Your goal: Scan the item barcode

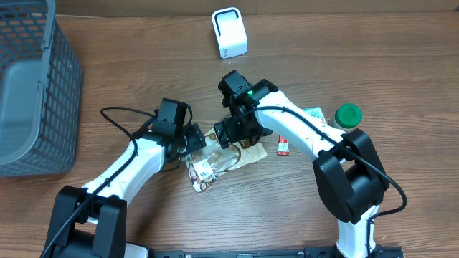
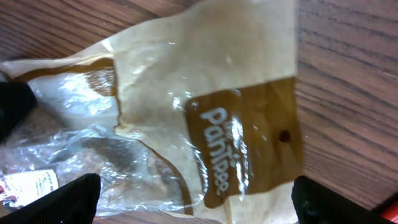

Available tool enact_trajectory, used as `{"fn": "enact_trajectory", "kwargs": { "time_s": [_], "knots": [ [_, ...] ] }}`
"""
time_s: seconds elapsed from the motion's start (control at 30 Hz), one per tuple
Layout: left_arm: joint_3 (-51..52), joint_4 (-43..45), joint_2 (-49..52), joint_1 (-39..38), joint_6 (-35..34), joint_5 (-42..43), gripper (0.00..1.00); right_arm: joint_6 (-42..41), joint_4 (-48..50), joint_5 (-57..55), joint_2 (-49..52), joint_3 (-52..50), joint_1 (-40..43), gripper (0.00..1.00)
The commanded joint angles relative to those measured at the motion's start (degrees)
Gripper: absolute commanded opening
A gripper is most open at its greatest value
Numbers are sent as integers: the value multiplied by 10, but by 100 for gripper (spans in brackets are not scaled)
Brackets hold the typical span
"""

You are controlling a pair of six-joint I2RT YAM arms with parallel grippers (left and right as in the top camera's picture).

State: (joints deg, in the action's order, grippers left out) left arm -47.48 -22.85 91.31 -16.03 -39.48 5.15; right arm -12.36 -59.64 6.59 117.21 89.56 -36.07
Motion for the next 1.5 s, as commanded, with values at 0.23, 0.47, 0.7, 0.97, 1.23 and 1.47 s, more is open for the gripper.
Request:
{"fn": "enact_trajectory", "kwargs": {
  "time_s": [0.23,0.47,0.7,0.97,1.23,1.47],
  "knots": [
    [-120,-123,2,43,57,-20,82,-14,-5,-5,-21,5,2,100],
    [-197,-310,2,64,98,41,84,-16,11,-6,-21,5,2,100],
    [-129,-279,3,39,99,41,81,-46,1,-65,-21,5,2,100],
    [-73,-215,3,31,95,53,81,-48,-10,-66,-21,4,2,100],
    [-36,-173,3,26,95,55,79,-57,-23,-65,-21,4,18,100],
    [-36,-172,3,13,81,55,75,-57,-31,-65,-21,4,18,100]
  ]
}}
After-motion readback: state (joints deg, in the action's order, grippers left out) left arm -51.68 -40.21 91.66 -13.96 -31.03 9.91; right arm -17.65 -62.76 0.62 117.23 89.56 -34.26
